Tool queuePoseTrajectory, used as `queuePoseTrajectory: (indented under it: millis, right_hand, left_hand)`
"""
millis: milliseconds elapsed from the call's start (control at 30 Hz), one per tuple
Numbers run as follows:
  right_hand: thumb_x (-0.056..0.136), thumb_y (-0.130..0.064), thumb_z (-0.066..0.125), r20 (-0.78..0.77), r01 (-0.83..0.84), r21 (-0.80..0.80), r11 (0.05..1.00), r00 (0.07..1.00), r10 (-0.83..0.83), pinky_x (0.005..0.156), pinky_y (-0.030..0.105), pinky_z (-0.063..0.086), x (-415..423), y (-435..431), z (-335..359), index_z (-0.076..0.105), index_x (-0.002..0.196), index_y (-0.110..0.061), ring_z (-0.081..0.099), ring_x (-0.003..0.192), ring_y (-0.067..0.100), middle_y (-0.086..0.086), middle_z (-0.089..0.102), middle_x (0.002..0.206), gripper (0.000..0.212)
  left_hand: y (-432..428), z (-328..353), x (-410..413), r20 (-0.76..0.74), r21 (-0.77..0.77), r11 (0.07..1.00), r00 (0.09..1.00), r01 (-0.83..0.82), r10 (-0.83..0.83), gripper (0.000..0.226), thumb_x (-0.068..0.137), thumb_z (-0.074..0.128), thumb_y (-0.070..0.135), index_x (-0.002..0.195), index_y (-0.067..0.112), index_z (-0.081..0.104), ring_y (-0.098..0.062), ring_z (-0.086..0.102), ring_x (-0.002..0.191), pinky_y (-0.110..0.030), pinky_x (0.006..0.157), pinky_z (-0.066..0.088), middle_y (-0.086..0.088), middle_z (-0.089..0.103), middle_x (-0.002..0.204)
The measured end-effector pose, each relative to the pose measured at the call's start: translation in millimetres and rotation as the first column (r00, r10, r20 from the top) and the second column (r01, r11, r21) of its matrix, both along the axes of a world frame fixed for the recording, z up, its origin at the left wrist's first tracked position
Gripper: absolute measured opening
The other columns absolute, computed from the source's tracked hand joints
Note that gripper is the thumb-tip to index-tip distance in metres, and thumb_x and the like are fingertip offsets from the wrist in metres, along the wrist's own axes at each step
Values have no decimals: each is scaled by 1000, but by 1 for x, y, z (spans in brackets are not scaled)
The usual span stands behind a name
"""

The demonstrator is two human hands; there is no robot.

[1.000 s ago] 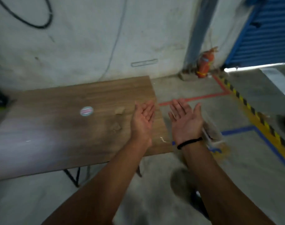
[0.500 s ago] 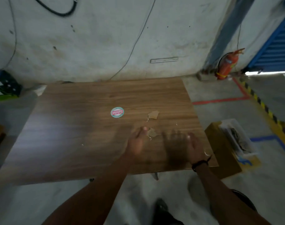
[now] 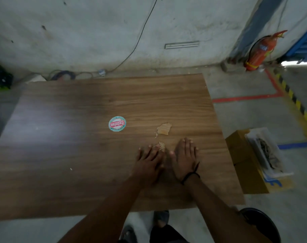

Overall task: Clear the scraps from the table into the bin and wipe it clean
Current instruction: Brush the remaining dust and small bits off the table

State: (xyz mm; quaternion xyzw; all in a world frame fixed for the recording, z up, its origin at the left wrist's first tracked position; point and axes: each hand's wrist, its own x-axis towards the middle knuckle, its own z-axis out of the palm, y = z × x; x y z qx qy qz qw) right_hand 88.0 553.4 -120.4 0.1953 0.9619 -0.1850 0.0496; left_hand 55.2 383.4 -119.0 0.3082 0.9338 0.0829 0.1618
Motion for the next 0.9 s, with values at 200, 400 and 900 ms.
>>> queuePoseTrajectory:
  millis: [200,400,900]
  right_hand:
    - [79,-62,2,-63,-140,-178,974,989,131,117,35,-2,-51,-53,19,16,150,-8,5,148,25,12,14,159,90]
    - [84,-58,16,-157,119,-115,986,978,-136,118,45,16,-49,20,25,33,144,-2,23,143,33,19,30,152,83]
    - [82,-60,18,-81,-326,10,945,942,326,118,40,11,-105,-94,4,32,145,-5,26,143,27,14,33,152,85]
  left_hand:
    - [-44,0,-23,28,77,997,999,-28,26,68,90,25,61,150,33,9,-27,4,146,-50,117,7,1,-5,156]
    - [-135,18,-32,-103,109,861,856,-496,506,68,88,19,62,149,34,6,-23,-7,146,-50,115,-3,2,-4,158]
    - [-158,-7,-57,-73,-5,769,767,-640,638,87,85,5,66,151,9,14,-36,-3,146,-44,116,-7,-18,5,158]
